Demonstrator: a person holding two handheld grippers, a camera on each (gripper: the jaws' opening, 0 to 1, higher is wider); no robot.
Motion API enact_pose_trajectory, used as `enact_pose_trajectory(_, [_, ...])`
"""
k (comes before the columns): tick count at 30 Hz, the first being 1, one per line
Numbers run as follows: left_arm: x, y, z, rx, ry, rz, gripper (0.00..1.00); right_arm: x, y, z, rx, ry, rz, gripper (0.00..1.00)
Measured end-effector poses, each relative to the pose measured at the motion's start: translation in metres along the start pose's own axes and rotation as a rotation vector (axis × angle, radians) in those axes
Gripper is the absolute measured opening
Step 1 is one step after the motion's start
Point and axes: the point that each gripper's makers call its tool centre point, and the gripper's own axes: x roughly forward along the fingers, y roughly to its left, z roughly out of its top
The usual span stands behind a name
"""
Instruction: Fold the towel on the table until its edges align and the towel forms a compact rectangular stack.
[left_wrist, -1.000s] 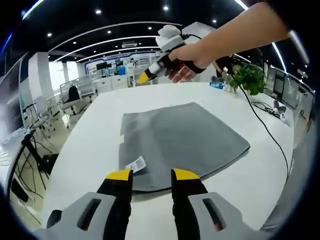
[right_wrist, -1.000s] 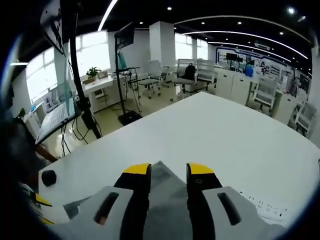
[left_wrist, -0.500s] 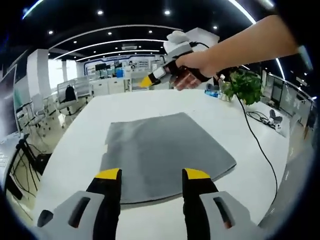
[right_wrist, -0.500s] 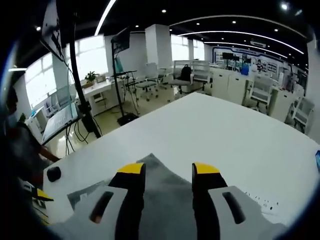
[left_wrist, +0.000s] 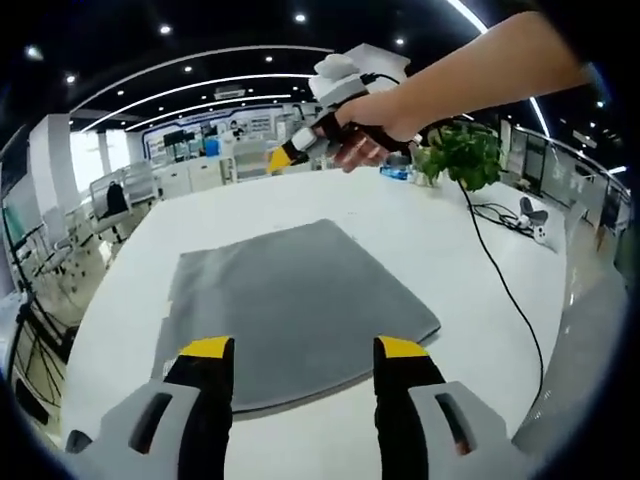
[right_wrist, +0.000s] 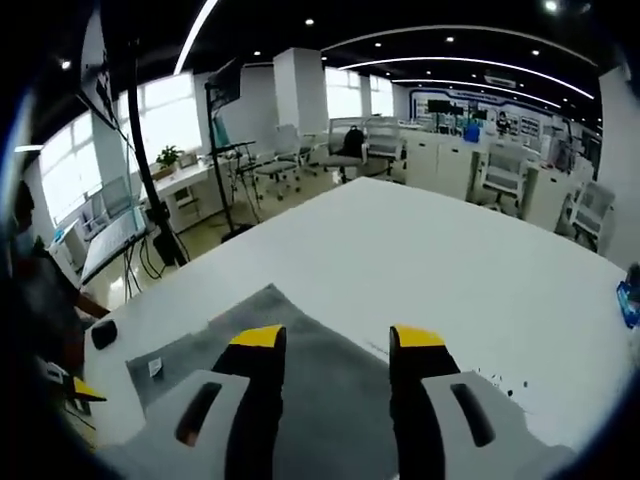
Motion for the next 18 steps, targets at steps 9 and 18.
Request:
enact_pose_trajectory(9, [0.013,-0.032,0.008,0.08,0.003,-0.031,0.58,-0.027,-0.029,-0.027,-0.012,0.017,-0.001,0.39])
enact_pose_trajectory(18, [0.03,-0.077,0.008,0.122,0.026,-0.075,0.57,-0.04,-0.059,-0.061,0.002,0.041,-0.011,0.35])
